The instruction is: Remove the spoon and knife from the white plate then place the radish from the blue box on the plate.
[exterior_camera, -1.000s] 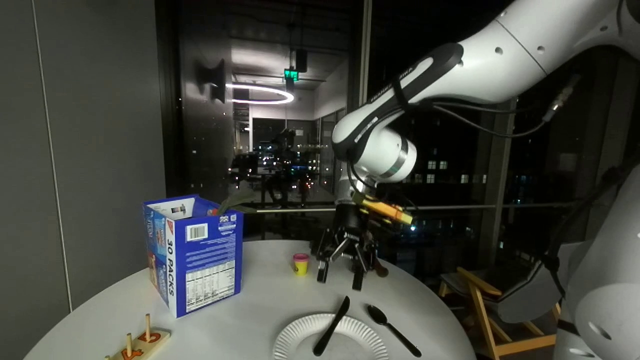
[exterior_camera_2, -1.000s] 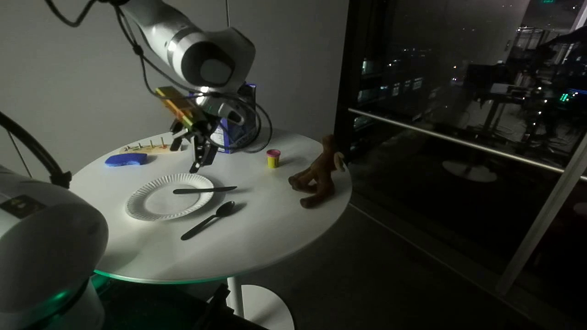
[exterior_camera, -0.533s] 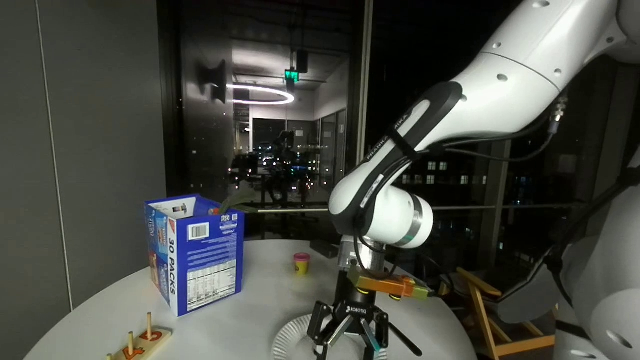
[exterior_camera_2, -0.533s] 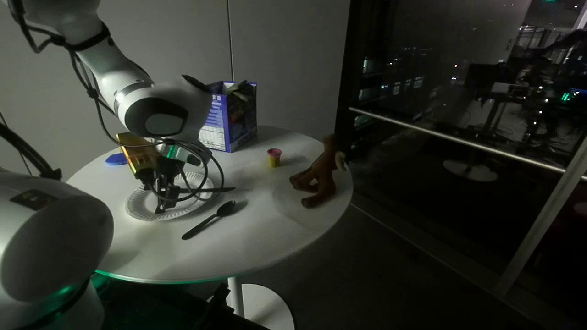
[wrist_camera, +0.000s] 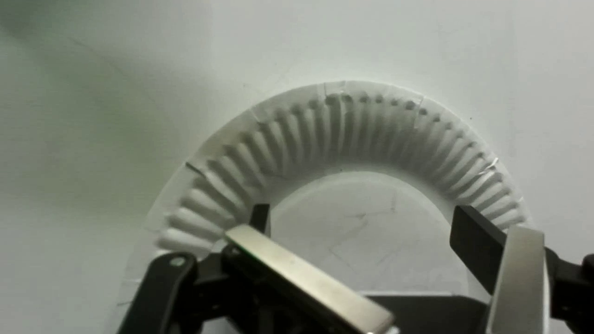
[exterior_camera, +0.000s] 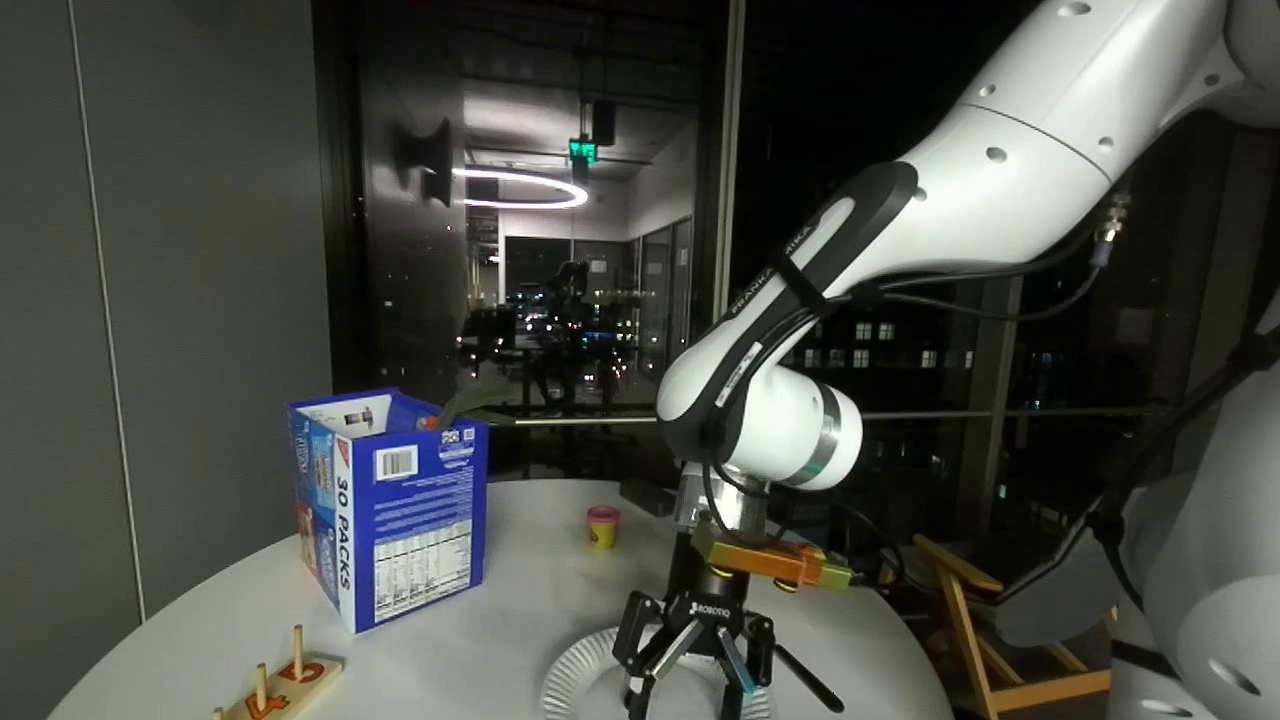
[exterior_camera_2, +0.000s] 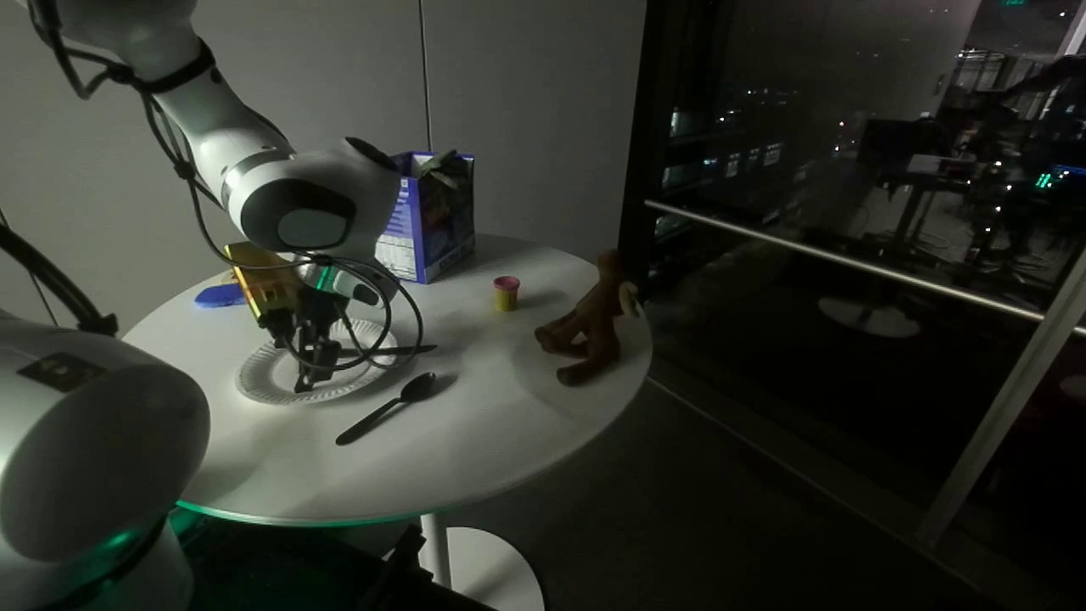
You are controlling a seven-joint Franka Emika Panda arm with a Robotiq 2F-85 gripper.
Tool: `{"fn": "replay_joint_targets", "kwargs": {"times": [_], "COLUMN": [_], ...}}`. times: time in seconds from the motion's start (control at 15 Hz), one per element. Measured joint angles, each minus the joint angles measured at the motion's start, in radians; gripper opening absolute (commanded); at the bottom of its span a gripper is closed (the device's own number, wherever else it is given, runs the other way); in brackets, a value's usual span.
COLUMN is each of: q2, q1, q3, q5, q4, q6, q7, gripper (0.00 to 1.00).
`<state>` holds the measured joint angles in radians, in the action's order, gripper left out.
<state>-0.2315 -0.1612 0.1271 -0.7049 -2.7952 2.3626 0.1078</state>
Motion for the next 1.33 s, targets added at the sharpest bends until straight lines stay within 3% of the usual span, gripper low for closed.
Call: {"fn": "replay_joint_targets", "kwargs": {"times": [0.27,0.47,0.53,0.6,0.87,1.07,1.2,1.33], "q2": [0.007,0.038,0.055,0.072,0.12,0.111,0.102,0.09], "q1": [0.003,0.012,0.024,0.045,0.195,0.239,0.24,0.24], "q3": [0.002,0.019,0.027,0.043,0.136,0.143,0.137,0.137], "q5": [0.0,0.041,0.089,0.143,0.449,0.692,0.811,0.898], "q4": [0.011,0.013,0.013,0.013,0.022,0.037,0.043,0.045], "q6": [0.169,0.319,0.357,0.384,0.418,0.401,0.374,0.345], "q7": [0.059,0.184,0.253,0.327,0.64,0.865,0.98,1.063], "gripper": [1.0,1.0,0.92,0.75,0.44,0.2,0.08,0.06]}}
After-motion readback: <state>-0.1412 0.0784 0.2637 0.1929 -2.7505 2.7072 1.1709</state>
